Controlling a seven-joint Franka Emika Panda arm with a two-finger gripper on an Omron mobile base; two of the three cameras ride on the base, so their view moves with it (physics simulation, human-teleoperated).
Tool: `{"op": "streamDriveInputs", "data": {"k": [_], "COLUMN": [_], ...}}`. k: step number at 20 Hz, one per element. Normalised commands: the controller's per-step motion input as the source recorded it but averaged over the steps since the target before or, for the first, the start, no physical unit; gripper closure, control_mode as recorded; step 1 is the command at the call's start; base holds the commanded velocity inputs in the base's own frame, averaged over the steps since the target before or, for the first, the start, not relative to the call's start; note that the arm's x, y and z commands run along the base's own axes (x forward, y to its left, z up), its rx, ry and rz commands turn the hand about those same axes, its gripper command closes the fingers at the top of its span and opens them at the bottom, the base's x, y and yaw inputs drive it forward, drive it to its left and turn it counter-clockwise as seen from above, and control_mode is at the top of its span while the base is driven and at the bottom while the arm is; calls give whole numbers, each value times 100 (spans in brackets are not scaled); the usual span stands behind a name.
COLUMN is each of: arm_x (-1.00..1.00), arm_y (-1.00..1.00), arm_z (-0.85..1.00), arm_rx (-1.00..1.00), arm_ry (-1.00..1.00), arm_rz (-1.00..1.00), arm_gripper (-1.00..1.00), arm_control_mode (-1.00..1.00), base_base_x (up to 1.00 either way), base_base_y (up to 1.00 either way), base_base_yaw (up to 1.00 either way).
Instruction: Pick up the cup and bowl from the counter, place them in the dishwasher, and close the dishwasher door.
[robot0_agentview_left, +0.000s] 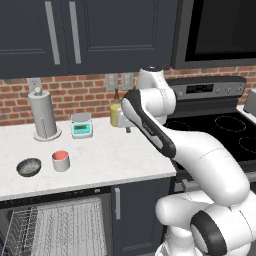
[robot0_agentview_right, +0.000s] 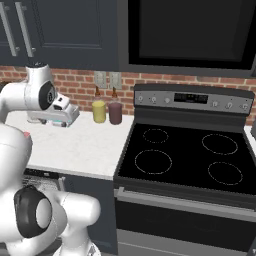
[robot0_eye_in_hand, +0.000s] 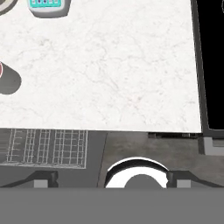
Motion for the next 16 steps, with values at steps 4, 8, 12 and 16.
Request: {"op": "streamDriveInputs", "data": {"k": [4, 8, 12, 16], "arm_x": [7, 17, 16, 20], "arm_y": [99, 96, 85, 43], "arm_z": [-3, -13, -16, -25], "arm_rx": [-4, -4, -2, 0], "arm_ry": [1, 7, 10, 12], "arm_rz": [-1, -2, -1, 0], "arm_gripper": [-100, -100, -100, -100], "arm_control_mode": [-100, -100, -100, -100], "base_base_x": [0, 0, 0, 0], "base_base_y": [0, 0, 0, 0], "base_base_yaw": [0, 0, 0, 0]}}
